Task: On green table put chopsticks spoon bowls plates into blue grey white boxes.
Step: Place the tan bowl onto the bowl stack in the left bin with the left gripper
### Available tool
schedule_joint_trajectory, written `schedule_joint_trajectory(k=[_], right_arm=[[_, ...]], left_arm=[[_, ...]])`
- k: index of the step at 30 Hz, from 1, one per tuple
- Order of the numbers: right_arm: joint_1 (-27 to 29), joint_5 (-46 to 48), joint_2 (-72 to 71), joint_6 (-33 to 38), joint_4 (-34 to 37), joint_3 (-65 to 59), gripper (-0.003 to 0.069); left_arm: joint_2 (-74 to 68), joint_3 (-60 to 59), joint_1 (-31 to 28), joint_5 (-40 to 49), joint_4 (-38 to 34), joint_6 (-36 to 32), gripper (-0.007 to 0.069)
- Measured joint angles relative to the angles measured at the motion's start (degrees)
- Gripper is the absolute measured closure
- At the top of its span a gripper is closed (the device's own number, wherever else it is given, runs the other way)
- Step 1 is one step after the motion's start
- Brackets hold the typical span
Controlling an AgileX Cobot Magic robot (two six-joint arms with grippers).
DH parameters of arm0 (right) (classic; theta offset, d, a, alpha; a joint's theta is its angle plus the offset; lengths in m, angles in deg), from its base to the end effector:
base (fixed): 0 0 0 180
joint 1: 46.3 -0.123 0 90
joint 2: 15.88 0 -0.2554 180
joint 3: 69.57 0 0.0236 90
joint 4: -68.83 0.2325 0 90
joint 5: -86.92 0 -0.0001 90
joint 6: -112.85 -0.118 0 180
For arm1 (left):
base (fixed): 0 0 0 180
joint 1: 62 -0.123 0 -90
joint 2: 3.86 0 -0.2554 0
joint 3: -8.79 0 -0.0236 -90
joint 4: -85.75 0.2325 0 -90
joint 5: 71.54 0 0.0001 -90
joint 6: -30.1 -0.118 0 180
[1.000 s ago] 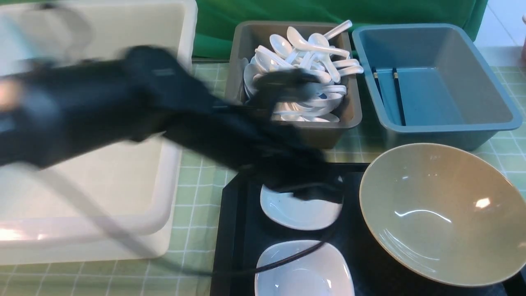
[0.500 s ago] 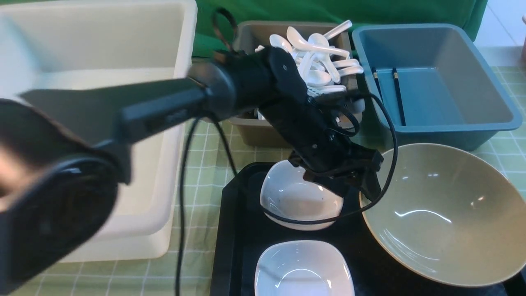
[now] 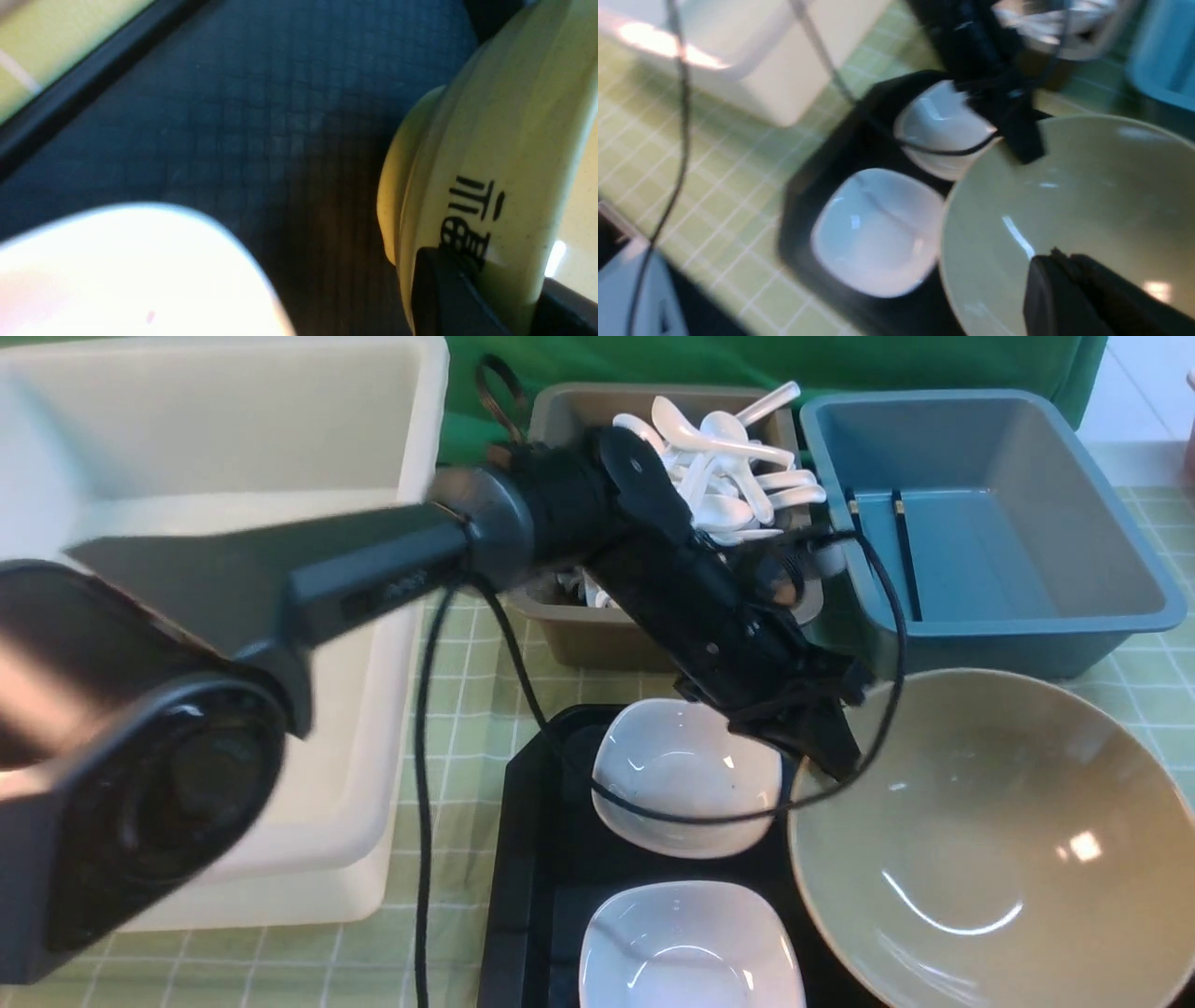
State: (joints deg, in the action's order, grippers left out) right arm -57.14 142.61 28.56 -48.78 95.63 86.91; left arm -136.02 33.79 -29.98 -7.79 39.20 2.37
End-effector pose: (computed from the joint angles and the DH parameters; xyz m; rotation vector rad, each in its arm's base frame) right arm 0.1082 0.0655 0.3552 -0.4704 2.0456 0.4888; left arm 0.3228 -0.2925 0.1813 0.9977 2.6255 -1.1194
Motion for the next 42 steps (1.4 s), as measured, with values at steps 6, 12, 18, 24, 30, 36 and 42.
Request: schedule_joint_trajectory(k=[6, 12, 18, 24, 30, 36, 42], right_arm=[[0.0, 0.4, 9.1, 8.2, 5.0, 6.1, 0.0621], [0.0, 0.5, 18.4, 17.9, 15.7, 14.0, 0.0614], [-4.8, -0.1, 28.2, 26.0, 24.6, 15.8, 0.0603], [-14.8, -1.8, 35.8, 27.3, 24.1, 18.1, 0.0596], [-17.7, -2.2, 41.8, 27.9, 23.5, 23.7, 0.0587], [-17.7, -2.2, 42.1, 27.9, 23.3, 24.9, 0.0580], [-17.7, -2.0, 42.1, 27.9, 23.2, 24.9, 0.0573]], left_arm=[[9.4, 0.0, -7.2, 4.3, -0.3, 0.6, 0.0608], [22.4, -3.5, -19.9, 6.0, -0.5, 1.9, 0.0608], [37.9, -17.7, -44.9, 7.2, -0.5, 1.9, 0.0608], [38.1, -28.2, -65.4, 4.9, 1.0, 0.3, 0.0608], [37.9, -29.7, -68.1, 5.3, 13.0, 2.2, 0.0608], [34.8, -29.7, -62.3, 4.6, 24.5, 9.8, 0.0608], [31.4, -29.6, -57.1, 1.2, 29.5, 12.7, 0.0609]])
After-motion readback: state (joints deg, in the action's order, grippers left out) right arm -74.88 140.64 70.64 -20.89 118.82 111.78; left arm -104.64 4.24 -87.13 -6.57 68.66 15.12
